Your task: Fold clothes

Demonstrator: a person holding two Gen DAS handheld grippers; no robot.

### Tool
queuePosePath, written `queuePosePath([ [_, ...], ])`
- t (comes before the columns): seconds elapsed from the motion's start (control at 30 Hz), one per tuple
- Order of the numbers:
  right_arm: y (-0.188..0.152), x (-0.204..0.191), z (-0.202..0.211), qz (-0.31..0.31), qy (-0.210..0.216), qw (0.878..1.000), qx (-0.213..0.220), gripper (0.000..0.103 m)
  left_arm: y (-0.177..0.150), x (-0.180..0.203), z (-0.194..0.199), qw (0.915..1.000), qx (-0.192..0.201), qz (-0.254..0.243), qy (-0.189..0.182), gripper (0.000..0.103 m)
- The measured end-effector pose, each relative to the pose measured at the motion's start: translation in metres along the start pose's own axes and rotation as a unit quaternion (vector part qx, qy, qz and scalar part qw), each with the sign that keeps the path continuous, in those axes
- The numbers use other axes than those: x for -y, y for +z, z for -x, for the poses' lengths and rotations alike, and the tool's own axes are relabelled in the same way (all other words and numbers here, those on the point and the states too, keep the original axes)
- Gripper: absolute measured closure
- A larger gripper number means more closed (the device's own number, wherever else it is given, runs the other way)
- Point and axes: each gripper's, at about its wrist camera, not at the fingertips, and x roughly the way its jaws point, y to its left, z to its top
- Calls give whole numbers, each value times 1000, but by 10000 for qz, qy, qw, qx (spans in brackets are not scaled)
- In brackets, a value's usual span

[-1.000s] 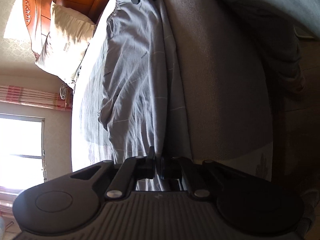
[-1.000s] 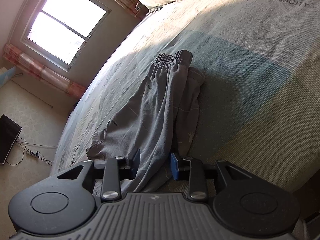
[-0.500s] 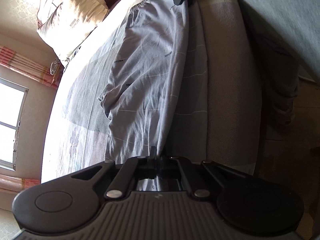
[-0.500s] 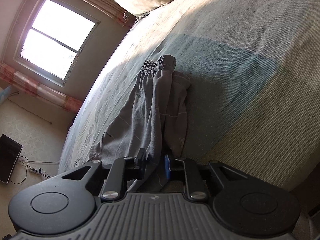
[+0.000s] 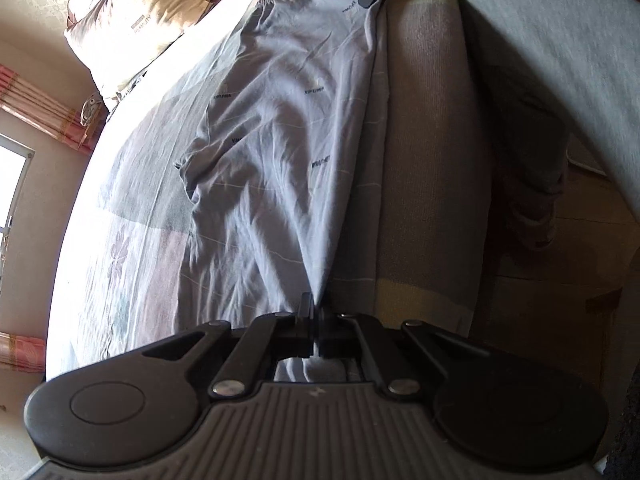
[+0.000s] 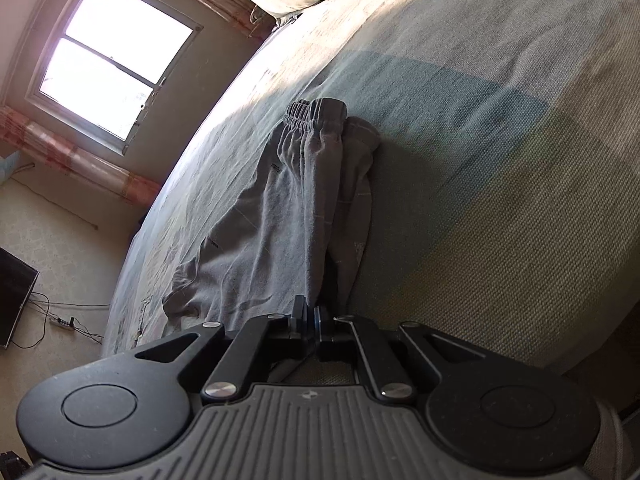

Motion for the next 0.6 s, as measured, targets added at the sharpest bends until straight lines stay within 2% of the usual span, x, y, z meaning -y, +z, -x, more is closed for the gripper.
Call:
queuePosePath([
  [0.17,-2,-7,1,149,-94,9998,-58,98,-7,-7,6,9995,15,192,-259,103],
  [0.23,-1,-8,5,121,-92,9999,-61,92,-11,-15,11,9978,8,385,-536,100],
  [0.27,0,-10,9,110,-86,9999,-41,80,-14,-20,16,9959,12,557,-717,98],
  [0.3,2,-11,16,136,-96,9999,43,61,-16,-24,20,9935,16,690,-900,97],
  [0.37,10,-10,33,227,-191,9993,238,44,-23,-37,32,9875,55,916,-1280,94],
  [0.43,23,-8,42,239,-210,9987,399,41,-26,-53,46,9827,105,1080,-1499,93],
  [0.5,41,-1,42,129,-166,9987,468,33,-25,-69,57,9810,220,1236,-1479,93],
  [0.6,67,14,21,-193,23,9993,314,27,-12,-97,60,9742,678,1606,-1432,93],
])
